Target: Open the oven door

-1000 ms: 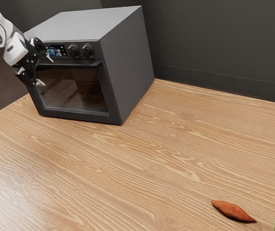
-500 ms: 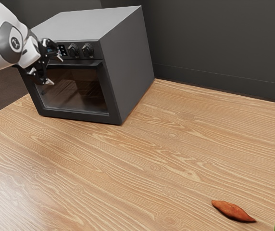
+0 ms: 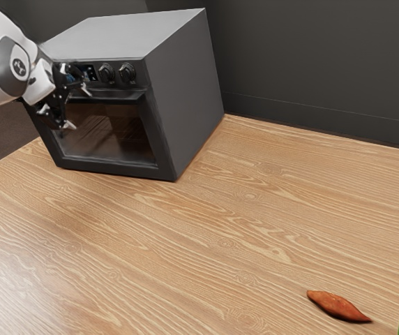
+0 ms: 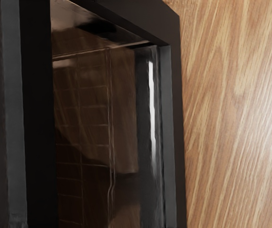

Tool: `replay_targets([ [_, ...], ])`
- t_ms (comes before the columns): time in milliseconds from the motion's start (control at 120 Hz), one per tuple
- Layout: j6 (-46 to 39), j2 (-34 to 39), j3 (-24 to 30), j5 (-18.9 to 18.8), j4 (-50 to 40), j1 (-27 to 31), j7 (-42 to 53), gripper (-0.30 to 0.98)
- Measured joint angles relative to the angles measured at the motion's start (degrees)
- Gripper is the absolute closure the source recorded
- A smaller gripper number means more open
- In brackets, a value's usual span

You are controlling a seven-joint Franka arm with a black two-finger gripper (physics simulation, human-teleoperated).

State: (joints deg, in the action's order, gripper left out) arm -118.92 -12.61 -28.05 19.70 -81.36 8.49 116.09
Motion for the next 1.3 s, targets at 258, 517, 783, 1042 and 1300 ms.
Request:
replay_targets([
  [258, 14.8, 34.2, 18.5, -12.6, 8.5, 3.3, -10.1, 0.03],
  [517, 36.1, 2.8, 31.6, -16.4, 16.2, 1.9, -43.8, 0.01],
  [783, 41.2, 2.1, 31.7, -16.8, 14.2, 3.2, -66.0, 0.0],
  [1042, 42.5, 2.0, 20.1, -16.5, 14.2, -7.9, -79.8, 0.0],
  [1300, 42.7, 2.4, 19.8, -16.9, 14.1, -8.3, -88.9, 0.0],
])
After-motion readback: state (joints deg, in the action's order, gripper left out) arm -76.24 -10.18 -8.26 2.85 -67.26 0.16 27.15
